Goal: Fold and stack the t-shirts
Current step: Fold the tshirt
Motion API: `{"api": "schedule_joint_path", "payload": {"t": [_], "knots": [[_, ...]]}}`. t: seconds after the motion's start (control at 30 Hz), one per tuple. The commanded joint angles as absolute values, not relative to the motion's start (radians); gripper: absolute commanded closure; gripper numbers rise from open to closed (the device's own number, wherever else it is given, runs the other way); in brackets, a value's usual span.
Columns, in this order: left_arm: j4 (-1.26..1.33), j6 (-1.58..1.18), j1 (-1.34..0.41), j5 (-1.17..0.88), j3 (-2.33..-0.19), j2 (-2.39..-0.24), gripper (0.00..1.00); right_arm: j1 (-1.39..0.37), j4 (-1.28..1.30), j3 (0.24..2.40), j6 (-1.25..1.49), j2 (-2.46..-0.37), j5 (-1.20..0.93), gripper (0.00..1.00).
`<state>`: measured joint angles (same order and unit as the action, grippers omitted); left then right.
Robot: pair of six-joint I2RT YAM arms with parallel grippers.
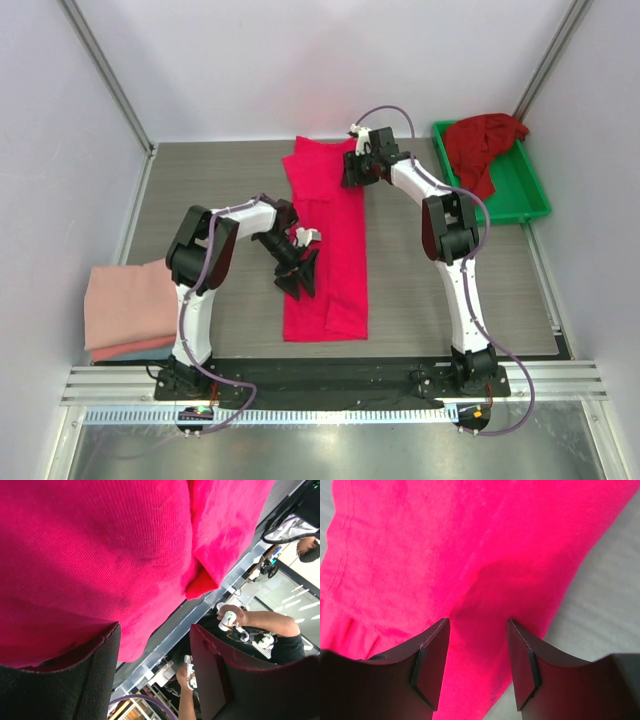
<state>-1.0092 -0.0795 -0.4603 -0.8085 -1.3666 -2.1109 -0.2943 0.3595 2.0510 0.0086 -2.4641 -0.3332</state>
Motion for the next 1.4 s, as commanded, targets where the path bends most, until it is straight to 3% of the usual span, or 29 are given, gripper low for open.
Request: {"api": "schedule_joint_path", "payload": {"t": [0.0,0.17,0.27,0.3,0.33,0.37,0.57,0.67,0.77,0.93,1.0,1.07,1.13,1.17,1.2,1.37], "knots": [[-1.015,-0.083,-0.456,-0.815,-1.417,-2.137,0.41,-0.302,0.350,2.124,-0.031,-2.539,-0.261,0.44],[-1.009,-0.104,-0.456,-0.784,-1.483,-2.085,0.43,-0.304,0.339,2.167,-0.046,-2.539,-0.253,0.44],[-1.072,-0.069,-0.454,-0.717,-1.578,-1.973,0.38,-0.302,0.334,2.143,-0.049,-2.424,-0.265,0.43],[-1.089,-0.068,-0.451,-0.689,-1.601,-1.935,0.12,-0.302,0.334,2.129,-0.045,-2.384,-0.261,0.43],[-1.104,-0.067,-0.439,-0.669,-1.615,-1.869,0.00,-0.302,0.331,2.091,-0.038,-2.346,-0.252,0.42],[-1.100,-0.083,-0.431,-0.655,-1.615,-1.829,0.00,-0.302,0.324,2.068,-0.032,-2.253,-0.241,0.42],[-0.991,-0.357,-0.232,-0.682,-1.545,-1.680,0.00,-0.299,0.330,1.765,0.096,-1.945,-0.273,0.40],[-0.820,-0.636,-0.141,-0.837,-1.405,-1.648,0.00,-0.287,0.344,1.577,0.208,-1.801,-0.406,0.39],[-0.801,-0.692,-0.109,-0.831,-1.336,-1.616,0.00,-0.284,0.354,1.396,0.297,-1.694,-0.523,0.40],[-0.807,-0.743,-0.097,-0.815,-1.105,-1.499,0.21,-0.278,0.364,1.078,0.429,-1.548,-0.658,0.40],[-0.848,-0.727,-0.097,-0.760,-1.034,-1.438,0.37,-0.279,0.345,0.979,0.522,-1.470,-0.681,0.40],[-0.821,-0.726,-0.089,-0.765,-0.897,-1.404,0.41,-0.282,0.354,0.856,0.543,-1.403,-0.701,0.40],[-0.760,-0.715,-0.051,-0.796,-0.820,-1.359,0.31,-0.287,0.380,0.761,0.557,-1.367,-0.696,0.41],[-0.732,-0.715,-0.043,-0.860,-0.754,-1.348,0.10,-0.287,0.390,0.737,0.558,-1.341,-0.695,0.41],[-0.700,-0.721,-0.041,-0.876,-0.735,-1.339,0.00,-0.287,0.397,0.710,0.560,-1.326,-0.693,0.41],[-0.681,-0.726,-0.041,-0.829,-0.667,-1.299,0.00,-0.287,0.413,0.555,0.580,-1.276,-0.664,0.42]]}}
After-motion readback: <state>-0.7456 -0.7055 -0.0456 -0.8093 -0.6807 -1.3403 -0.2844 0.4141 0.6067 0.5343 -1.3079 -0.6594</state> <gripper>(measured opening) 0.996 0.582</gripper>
